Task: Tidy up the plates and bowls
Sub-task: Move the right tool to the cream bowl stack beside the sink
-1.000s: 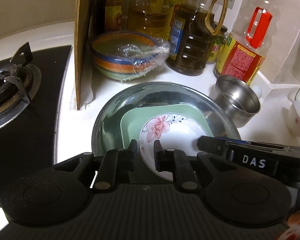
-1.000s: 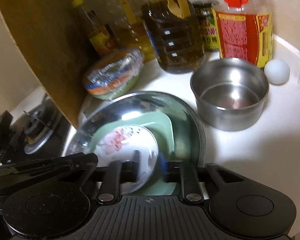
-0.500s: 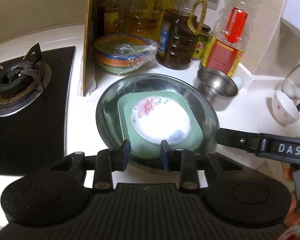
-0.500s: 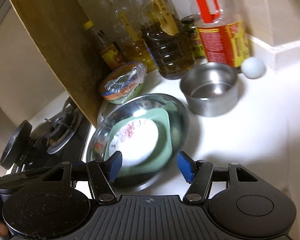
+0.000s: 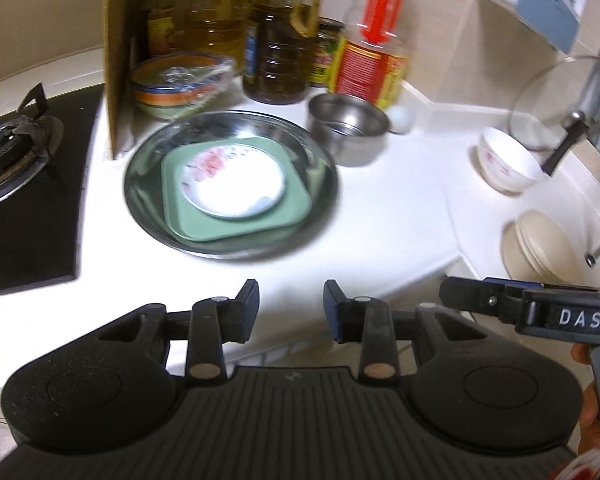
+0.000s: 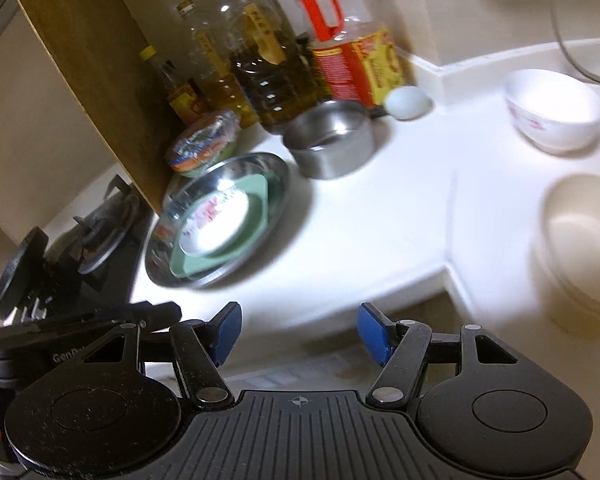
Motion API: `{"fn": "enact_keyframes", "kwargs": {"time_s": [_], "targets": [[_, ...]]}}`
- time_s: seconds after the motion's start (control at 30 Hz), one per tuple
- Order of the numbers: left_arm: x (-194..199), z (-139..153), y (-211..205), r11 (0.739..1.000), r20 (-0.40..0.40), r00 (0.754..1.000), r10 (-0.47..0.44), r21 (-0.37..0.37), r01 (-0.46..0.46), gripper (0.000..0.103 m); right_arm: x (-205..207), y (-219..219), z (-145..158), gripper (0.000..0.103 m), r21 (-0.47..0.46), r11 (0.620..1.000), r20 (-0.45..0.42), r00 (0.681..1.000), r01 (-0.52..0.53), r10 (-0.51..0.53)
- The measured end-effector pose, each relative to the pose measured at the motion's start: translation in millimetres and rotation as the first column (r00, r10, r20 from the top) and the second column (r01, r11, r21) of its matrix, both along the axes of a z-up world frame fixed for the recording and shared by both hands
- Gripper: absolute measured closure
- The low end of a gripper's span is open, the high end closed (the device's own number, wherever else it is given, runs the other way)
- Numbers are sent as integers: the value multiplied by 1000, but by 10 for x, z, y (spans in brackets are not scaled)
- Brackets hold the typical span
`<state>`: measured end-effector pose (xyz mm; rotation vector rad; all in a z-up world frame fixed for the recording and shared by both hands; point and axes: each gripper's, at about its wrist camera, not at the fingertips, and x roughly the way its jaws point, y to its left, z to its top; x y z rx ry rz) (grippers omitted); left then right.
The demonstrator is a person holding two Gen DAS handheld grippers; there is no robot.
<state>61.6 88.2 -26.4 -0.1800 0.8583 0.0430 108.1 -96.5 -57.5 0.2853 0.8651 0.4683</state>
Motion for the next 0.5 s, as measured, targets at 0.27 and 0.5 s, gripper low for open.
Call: {"fn": "enact_keyframes", "kwargs": {"time_s": [0.27,0.5], "targets": [[-209,-1,-415,999,-9,999,-52,8,53,72,-330,-399,-29,39,-39,998,-20,999,49,-50],[-341,-3,-702,996,-11,996,-86,5,86,72,-556,-721,-36,39,-54,995,-28,995,89,-91]]}}
